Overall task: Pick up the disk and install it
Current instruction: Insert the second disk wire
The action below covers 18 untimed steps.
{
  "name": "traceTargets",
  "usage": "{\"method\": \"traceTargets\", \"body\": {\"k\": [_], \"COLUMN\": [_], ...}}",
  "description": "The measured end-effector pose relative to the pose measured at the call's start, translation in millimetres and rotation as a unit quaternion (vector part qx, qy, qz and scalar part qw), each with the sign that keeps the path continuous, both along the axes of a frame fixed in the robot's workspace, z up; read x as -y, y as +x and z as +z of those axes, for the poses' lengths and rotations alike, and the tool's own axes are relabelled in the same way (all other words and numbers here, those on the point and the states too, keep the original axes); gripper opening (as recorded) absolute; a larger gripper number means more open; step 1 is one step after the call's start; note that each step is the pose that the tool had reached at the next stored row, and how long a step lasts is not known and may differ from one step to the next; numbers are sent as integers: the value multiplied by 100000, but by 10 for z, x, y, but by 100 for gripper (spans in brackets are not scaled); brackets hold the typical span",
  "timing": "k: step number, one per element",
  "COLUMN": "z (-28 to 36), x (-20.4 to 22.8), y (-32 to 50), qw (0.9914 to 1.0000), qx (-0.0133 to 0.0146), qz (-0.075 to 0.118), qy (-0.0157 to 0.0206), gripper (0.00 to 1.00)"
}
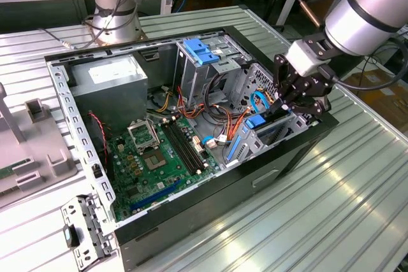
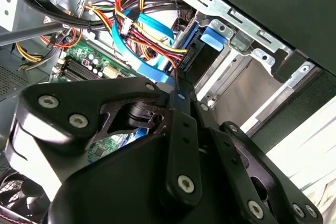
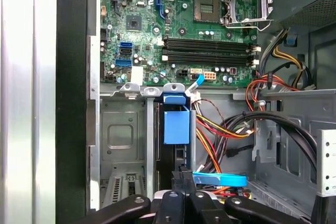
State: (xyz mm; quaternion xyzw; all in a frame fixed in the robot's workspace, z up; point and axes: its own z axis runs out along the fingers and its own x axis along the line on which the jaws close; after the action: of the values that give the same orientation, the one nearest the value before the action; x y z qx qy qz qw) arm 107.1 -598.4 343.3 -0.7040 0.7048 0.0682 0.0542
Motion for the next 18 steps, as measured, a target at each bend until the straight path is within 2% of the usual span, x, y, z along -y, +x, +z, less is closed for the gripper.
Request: {"method": "traceTargets", "body": {"k": [10,16,17,18], "z": [-12,-13,-13,-15], "x": [-37,-37,-37,-37], "y": [-5,-5,-5,-5], "qw": [100000,100000,100000,100000], "qx": [1,1,3,3], "qz": [-1,2,0,3], "qy": [20,46,49,82], "gripper": [11,11,12,17]}}
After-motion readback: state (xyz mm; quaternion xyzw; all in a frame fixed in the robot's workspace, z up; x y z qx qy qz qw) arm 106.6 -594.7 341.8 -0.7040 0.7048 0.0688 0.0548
